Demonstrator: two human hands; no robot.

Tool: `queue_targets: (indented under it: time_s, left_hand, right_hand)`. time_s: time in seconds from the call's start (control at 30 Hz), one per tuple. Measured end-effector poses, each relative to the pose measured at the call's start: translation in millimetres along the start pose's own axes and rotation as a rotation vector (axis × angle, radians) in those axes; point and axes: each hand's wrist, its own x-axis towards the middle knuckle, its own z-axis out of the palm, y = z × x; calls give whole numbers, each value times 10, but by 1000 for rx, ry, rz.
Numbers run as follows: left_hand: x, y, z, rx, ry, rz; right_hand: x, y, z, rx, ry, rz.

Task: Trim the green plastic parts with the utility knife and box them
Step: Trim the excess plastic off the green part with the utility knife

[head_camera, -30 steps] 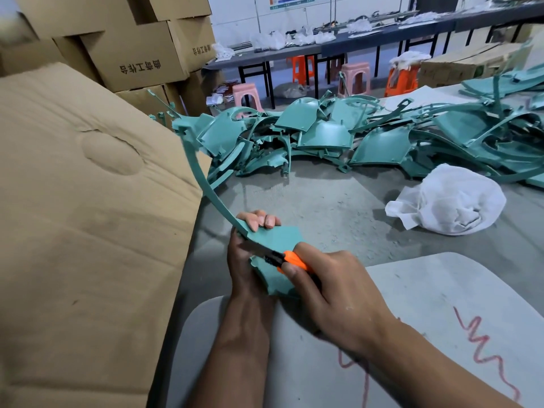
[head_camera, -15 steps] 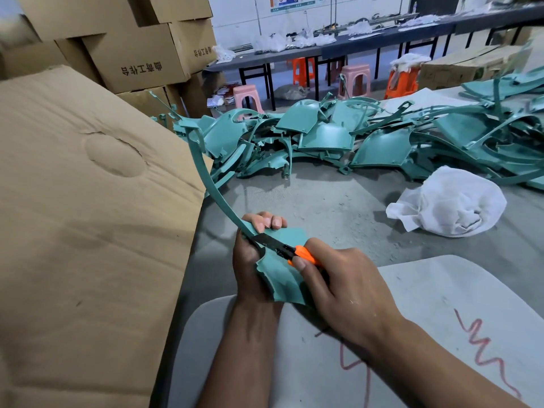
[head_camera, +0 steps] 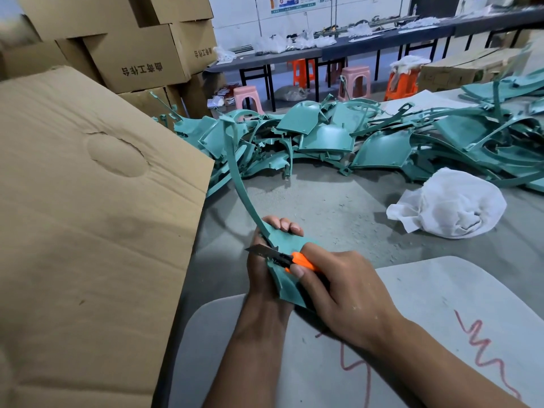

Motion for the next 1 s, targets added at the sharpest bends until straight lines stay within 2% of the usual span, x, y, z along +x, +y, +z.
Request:
queue_targets:
  time_s: [0.1,0.2,0.27,0.33,0.4,0.47,0.53,0.6,0.63,0.73,0.8,0.87,1.0]
  left_hand:
    - [4,-8,-67,121,135,-134]
    - [58,-10,-42,386,202,-72]
    - [47,-26,11,475,175,-92]
    - [2,-28,44,445,33,-182]
    - [-58,-37,52,416,-233,-262]
    - [-101,-107,44,473,-389,-240]
    - [-95,-221,23,665,-317,-139]
    - [-42,-291,1,845,-117,13]
    - [-20,-294,-10,873,-48,56]
    - [33,-227,-76,948,16,124]
    - [60,-192,-120,997,39,150]
    - [73,-181,-149,1029,66,154]
    - [87,-160,-186,1058,112,134]
  right_hand:
    - [34,30,40,-19,34,51]
    - [101,101,43,60,128,159]
    - [148,193,15,156,218,259]
    - [192,304,-16,213,299,358]
    - [214,392,-48,295,329,460]
    - [216,454,-74,412,343,551]
    - [210,494,-105,465,348,575]
    - [198,495,-133,441,380,539]
    - [187,507,-152,337,401,494]
    - [146,557,-227,-178,382,353]
    - [136,557,-254,-321,305,363]
    - [151,584,-234,-352,246,391]
    - [144,682,-291,-249,178,336]
